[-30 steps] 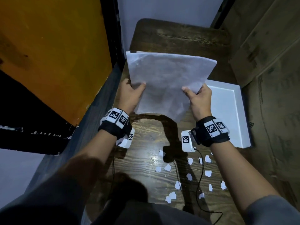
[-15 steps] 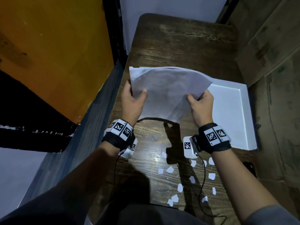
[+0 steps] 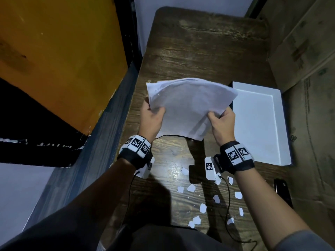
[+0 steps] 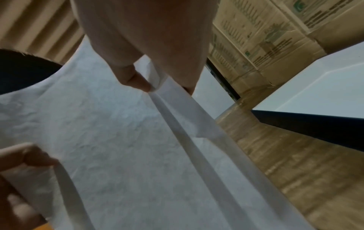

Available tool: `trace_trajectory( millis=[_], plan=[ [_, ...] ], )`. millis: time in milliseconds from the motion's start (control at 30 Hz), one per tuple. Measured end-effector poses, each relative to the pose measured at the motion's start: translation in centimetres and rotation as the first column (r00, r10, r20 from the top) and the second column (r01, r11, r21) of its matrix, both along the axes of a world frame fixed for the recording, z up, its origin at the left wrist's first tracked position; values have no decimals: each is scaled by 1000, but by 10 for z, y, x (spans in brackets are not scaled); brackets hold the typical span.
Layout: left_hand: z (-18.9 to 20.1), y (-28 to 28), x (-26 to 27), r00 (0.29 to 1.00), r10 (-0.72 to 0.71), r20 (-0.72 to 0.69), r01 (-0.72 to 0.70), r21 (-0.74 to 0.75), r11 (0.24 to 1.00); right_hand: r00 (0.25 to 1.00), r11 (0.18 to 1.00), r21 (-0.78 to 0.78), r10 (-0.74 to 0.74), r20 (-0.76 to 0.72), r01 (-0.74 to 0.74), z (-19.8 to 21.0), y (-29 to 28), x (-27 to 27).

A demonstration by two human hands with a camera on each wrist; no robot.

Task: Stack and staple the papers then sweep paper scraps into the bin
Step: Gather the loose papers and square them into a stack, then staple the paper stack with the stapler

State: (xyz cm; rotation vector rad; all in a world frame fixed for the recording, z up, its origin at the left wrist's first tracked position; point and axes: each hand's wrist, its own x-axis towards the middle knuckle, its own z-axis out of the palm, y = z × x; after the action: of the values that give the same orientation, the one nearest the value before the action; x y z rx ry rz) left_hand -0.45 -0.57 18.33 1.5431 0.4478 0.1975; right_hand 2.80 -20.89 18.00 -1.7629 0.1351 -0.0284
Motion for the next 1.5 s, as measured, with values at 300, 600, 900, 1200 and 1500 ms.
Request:
trace_trajectory(
  millis=[300,600,900,1200,1500],
  plan=[
    [-35,-3,-6,989,-34,-144,40,34,999,983,996,-46,62,-175,-71,-42,-1,-7],
    [-11,18,32,957,-169,-236,193,82,978,971,997,-11,74,-228,-79,-61,7,12],
    [-22,0,67,973,-59,-222,44,-75,996,942,999,-13,43,-334,-50,-86,14,16],
    [-35,-16,86,958,-55,-282,55,-8,998,897,752,-659,-297,-329,7,-92,-155,-47],
    [-37,-13,88,943,-79,-323,130,140,982,528,514,-832,-658,-538,-208,-146,-278,-116]
  ],
)
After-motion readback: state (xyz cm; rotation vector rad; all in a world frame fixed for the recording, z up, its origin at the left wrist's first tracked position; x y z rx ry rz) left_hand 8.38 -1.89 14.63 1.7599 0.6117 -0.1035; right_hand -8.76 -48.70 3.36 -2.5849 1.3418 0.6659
